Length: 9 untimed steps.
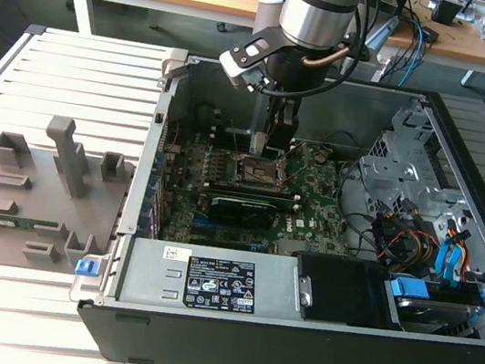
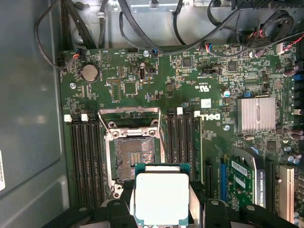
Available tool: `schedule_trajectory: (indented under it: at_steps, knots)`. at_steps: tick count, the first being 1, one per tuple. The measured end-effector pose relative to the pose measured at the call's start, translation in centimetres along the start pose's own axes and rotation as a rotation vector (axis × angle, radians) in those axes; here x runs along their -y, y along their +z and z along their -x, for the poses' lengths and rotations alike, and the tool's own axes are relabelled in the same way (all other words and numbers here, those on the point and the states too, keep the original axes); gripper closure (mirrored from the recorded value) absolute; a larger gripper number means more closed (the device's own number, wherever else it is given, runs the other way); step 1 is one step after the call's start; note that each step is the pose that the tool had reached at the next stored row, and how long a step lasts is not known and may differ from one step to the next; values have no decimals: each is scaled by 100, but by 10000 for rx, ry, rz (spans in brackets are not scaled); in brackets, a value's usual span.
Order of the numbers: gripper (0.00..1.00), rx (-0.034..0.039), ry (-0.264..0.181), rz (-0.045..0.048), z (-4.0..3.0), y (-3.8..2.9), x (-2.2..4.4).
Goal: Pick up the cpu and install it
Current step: 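Place the cpu into insertion slot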
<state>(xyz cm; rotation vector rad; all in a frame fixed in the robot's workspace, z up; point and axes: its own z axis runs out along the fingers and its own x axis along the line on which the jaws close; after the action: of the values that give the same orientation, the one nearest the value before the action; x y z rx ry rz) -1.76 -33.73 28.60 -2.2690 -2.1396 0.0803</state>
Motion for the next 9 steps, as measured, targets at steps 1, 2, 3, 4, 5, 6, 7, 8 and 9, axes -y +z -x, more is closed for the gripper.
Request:
schedule_trajectory:
  at_steps: [1,2,3,4,5,6,7,8,9]
  knots:
    - [46,0,0,-1,0,3,0]
    - [46,0,0,-1,0,6,0]
    - [46,0,0,-1,0,10,0]
    - [46,0,0,0,0,13,-1]
    - [46,1,0,-1,0,14,-1]
    - [46,1,0,-1,0,19,-1]
    - [46,1,0,-1,-1,21,-1]
    - [46,1,0,0,-1,26,-1]
    - [46,1,0,0,-1,29,-1]
